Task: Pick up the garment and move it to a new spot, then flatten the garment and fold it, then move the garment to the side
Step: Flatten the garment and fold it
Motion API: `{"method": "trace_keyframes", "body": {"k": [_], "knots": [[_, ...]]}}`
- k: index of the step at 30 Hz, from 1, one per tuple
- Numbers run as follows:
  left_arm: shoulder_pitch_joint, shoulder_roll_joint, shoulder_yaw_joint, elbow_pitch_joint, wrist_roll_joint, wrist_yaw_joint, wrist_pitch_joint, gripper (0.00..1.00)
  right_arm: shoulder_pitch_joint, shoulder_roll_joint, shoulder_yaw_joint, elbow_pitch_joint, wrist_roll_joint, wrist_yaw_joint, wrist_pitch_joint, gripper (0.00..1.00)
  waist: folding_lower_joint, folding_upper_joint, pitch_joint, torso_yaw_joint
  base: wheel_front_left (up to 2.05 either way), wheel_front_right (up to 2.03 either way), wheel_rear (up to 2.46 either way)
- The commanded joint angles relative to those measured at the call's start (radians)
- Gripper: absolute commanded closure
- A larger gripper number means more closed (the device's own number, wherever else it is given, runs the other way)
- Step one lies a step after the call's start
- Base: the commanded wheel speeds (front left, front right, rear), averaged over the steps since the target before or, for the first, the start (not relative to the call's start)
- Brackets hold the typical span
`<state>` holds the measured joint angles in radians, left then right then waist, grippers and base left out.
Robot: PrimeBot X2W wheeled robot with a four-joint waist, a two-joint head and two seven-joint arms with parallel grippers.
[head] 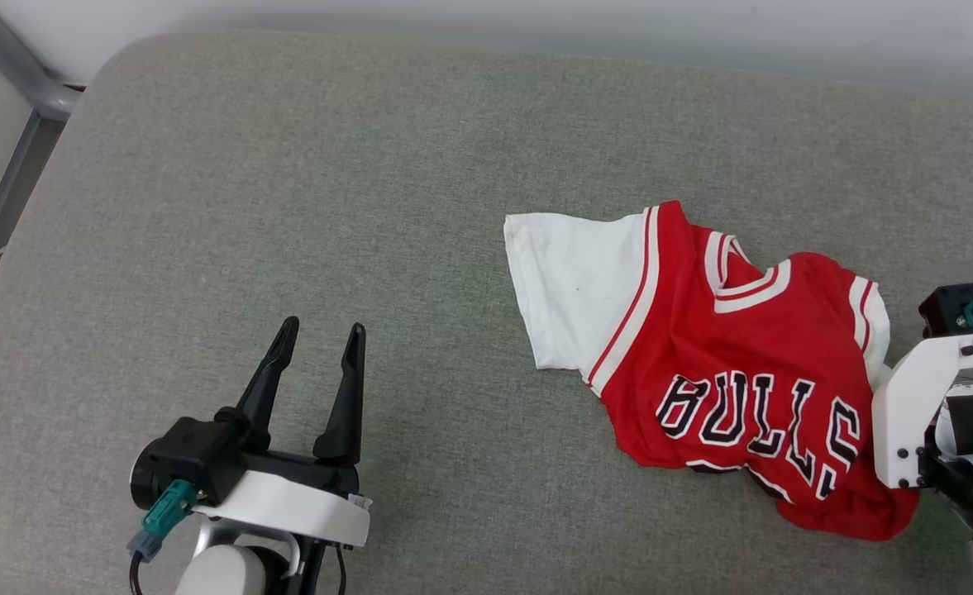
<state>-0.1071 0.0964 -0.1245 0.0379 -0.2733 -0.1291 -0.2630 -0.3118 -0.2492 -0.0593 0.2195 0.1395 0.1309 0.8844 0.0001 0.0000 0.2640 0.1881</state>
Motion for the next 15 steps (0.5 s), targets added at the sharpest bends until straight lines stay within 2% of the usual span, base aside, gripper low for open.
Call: {"method": "trace_keyframes", "body": {"k": [1, 2, 15], "knots": [[-0.01, 0.005, -0.001, 0.0, -0.001, -0.002, -0.003, 0.0, 0.017, 0.01, 0.016, 0.046, -0.008, 0.0, 0.0, 0.0, -0.0001, 0.0, 0.009, 0.01, 0.0, 0.0, 0.0], [-0.013, 0.007, 0.0, 0.002, -0.003, -0.002, -0.003, 0.0, 0.028, 0.008, 0.023, 0.089, -0.006, 0.0, -0.01, 1.0, -0.0001, 0.0, 0.009, 0.012, 0.0, 0.0, 0.0], [0.009, 0.015, 0.021, 0.004, 0.005, -0.002, -0.003, 0.0, -0.062, -0.066, -0.066, 0.095, -0.05, -0.001, -0.212, 1.0, -0.0001, 0.0, -0.051, -0.062, 0.0, 0.0, 0.0]]}}
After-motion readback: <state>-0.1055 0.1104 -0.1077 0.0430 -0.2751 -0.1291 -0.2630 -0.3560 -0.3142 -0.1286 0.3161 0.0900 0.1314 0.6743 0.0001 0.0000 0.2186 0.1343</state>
